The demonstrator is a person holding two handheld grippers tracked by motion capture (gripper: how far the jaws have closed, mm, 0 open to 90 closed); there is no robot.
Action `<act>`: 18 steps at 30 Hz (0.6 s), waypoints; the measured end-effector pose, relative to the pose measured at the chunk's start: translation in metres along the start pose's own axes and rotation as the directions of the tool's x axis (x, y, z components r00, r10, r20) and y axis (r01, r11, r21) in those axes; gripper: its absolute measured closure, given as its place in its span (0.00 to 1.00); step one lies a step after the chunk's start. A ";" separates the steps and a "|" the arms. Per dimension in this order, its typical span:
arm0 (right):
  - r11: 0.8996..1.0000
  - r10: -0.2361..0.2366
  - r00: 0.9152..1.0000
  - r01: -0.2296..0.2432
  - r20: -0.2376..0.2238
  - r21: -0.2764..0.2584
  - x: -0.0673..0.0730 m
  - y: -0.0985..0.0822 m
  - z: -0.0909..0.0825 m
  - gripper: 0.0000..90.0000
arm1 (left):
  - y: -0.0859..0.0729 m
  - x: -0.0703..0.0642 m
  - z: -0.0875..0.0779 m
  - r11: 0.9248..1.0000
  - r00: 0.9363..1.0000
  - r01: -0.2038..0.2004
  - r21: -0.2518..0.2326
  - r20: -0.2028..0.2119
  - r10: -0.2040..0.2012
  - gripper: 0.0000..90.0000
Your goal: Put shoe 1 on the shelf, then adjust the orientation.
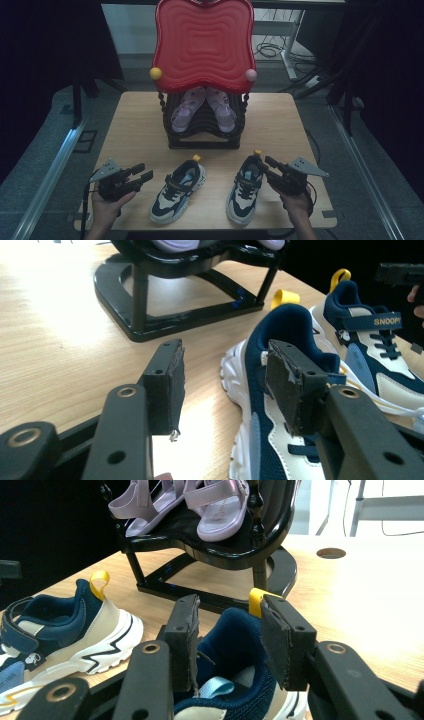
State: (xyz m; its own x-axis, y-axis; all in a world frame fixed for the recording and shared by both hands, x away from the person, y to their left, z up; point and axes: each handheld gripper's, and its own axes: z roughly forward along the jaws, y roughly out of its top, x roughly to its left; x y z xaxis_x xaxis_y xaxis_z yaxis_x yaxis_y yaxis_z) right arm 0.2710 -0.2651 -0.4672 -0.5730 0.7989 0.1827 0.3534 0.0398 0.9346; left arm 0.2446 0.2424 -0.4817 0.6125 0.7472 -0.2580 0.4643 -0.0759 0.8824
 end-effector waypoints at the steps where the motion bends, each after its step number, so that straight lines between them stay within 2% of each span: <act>1: 1.000 0.002 1.000 -0.002 0.002 -0.001 0.000 0.000 0.000 0.66 | 0.000 -0.001 0.000 1.000 1.000 -0.004 0.004 0.003 0.004 0.55; 5: 1.000 0.008 1.000 -0.008 0.006 -0.013 -0.001 0.001 -0.003 0.66 | -0.001 -0.006 -0.002 1.000 1.000 -0.001 0.002 0.025 0.001 0.55; 8: 1.000 0.002 1.000 -0.002 0.007 -0.018 -0.001 0.002 -0.005 0.66 | -0.002 -0.012 -0.002 1.000 0.998 -0.012 0.010 0.054 0.011 0.59; 11: 1.000 0.007 1.000 -0.007 0.011 -0.021 -0.002 0.003 -0.005 0.66 | -0.002 -0.017 0.000 1.000 0.998 -0.028 0.014 0.063 0.027 0.72; 14: 1.000 0.013 1.000 -0.013 0.014 -0.023 -0.002 0.002 -0.006 0.66 | -0.001 -0.025 0.002 0.999 0.991 -0.040 0.029 0.129 0.036 0.86; 18: 0.999 0.018 1.000 -0.018 0.017 -0.029 -0.002 0.003 -0.008 0.66 | -0.001 -0.034 0.007 0.996 0.983 -0.066 0.055 0.172 0.056 0.95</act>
State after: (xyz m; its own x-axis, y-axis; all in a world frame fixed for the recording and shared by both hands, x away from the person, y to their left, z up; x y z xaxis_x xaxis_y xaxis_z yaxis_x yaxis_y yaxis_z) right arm 0.2672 -0.2719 -0.4626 -0.5538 0.8096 0.1946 0.3422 0.0082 0.9396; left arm 0.2276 0.2120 -0.4766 0.7386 0.6167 -0.2723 0.4573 -0.1615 0.8745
